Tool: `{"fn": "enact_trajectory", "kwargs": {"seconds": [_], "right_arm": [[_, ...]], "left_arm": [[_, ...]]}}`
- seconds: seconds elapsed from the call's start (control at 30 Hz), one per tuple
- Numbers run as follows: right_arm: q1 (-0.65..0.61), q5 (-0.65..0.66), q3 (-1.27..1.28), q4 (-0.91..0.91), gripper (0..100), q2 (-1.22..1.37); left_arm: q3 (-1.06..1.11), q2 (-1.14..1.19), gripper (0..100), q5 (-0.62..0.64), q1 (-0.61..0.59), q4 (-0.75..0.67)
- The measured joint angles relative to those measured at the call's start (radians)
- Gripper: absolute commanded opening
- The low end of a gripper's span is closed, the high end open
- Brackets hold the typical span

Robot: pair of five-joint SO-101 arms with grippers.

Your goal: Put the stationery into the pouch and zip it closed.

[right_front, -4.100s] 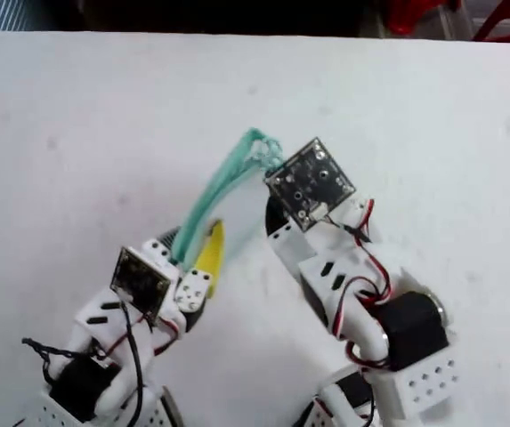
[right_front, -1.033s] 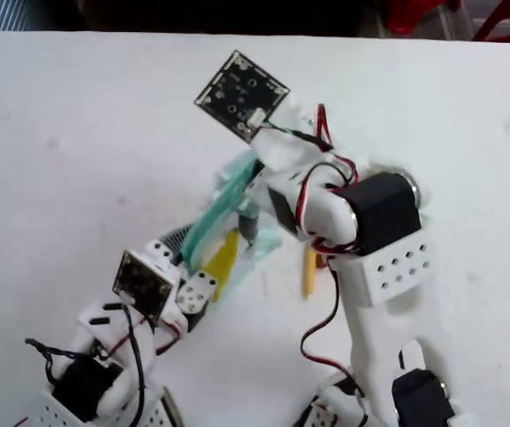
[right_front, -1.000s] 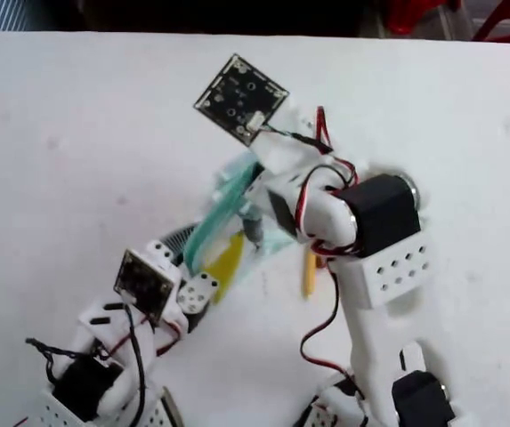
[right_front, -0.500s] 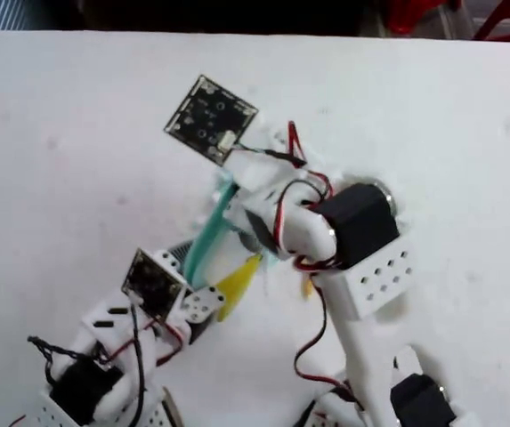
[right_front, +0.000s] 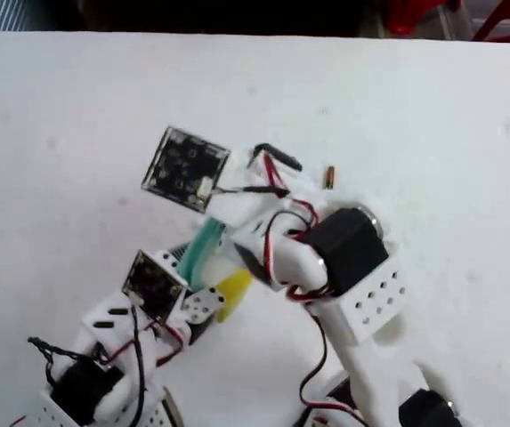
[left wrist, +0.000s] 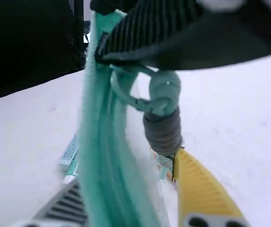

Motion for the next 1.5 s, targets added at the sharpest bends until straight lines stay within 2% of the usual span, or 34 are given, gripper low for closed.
{"fn": "enact_trajectory", "kwargs": {"seconds": [0.3, 0.37, 0.53, 0.6, 0.67, 0.83, 0.9, 0.97, 1.13, 1.33, 1.5], "right_arm": [[0.011, 0.044, 0.011, 0.000, 40.2, -0.054], [0.011, 0.087, 0.011, 0.000, 34.2, -0.058], [0.031, 0.132, -0.009, 0.002, 11.5, -0.071], [0.054, 0.126, -0.048, 0.002, 0.9, -0.068], [0.095, 0.072, -0.092, -0.009, 3.9, -0.064], [0.196, -0.141, -0.187, -0.064, 2.6, -0.043], [0.210, -0.181, -0.206, -0.068, 4.4, -0.044], [0.216, -0.195, -0.219, -0.068, 6.3, -0.044], [0.213, -0.203, -0.229, -0.055, 2.0, -0.044], [0.089, -0.203, -0.232, -0.003, 1.6, -0.044], [0.074, -0.203, -0.233, 0.003, 1.6, -0.044]], "left_arm": [[-0.002, 0.000, 19, 0.000, -0.005, 0.000], [-0.002, -0.002, 16, 0.000, -0.005, 0.000], [-0.011, -0.002, 3, -0.020, -0.005, -0.002], [-0.012, -0.002, 3, -0.046, -0.003, -0.002], [-0.014, -0.002, 2, -0.054, -0.003, -0.009], [-0.014, -0.002, 2, -0.060, -0.006, -0.015], [-0.014, -0.002, 2, -0.061, -0.006, -0.017], [-0.014, -0.002, 2, -0.061, -0.006, -0.017], [-0.014, -0.002, 2, -0.061, -0.006, -0.018], [-0.014, 0.002, 2, -0.061, -0.012, -0.029], [-0.014, 0.002, 2, -0.061, -0.012, -0.029]]}}
